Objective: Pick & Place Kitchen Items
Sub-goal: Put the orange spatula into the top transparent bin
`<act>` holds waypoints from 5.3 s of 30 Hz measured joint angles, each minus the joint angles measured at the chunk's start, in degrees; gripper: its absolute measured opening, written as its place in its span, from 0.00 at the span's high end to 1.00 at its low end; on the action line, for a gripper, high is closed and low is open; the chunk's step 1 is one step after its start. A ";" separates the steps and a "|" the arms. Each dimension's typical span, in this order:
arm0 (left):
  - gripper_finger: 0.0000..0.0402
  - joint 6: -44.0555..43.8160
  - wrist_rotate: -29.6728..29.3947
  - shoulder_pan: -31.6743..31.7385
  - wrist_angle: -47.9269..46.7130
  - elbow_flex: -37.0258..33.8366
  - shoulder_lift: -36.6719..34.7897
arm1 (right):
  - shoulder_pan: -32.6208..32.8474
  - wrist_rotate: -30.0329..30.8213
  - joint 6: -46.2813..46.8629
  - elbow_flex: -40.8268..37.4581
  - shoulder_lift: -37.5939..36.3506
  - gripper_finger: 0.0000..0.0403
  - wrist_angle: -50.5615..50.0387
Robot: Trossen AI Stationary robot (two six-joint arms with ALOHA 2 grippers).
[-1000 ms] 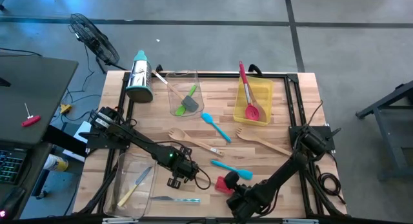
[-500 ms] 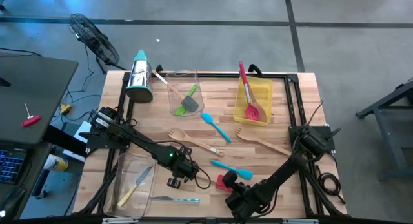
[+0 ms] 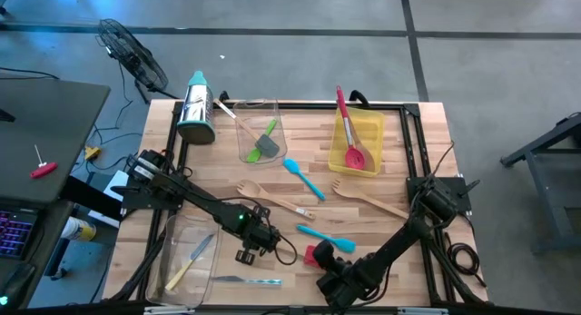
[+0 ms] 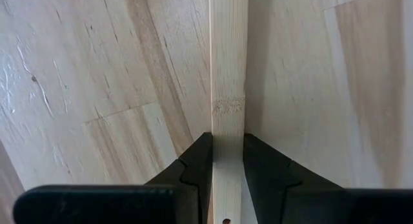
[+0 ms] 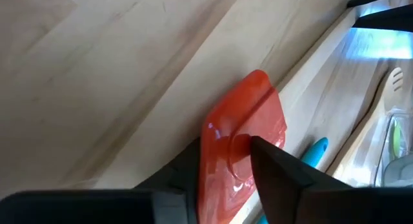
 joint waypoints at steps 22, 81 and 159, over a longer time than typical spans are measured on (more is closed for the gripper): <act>0.81 -0.62 1.65 0.06 0.91 0.18 -0.02 | 0.13 2.17 13.60 0.05 0.11 0.96 0.42; 0.82 -3.04 -29.00 -23.88 -31.60 68.94 -4.95 | 11.32 33.17 28.54 -0.07 -23.57 0.99 -7.66; 0.82 38.34 -34.40 -28.95 48.53 46.52 -1.25 | 10.19 -5.69 -48.50 0.11 -27.95 0.99 63.21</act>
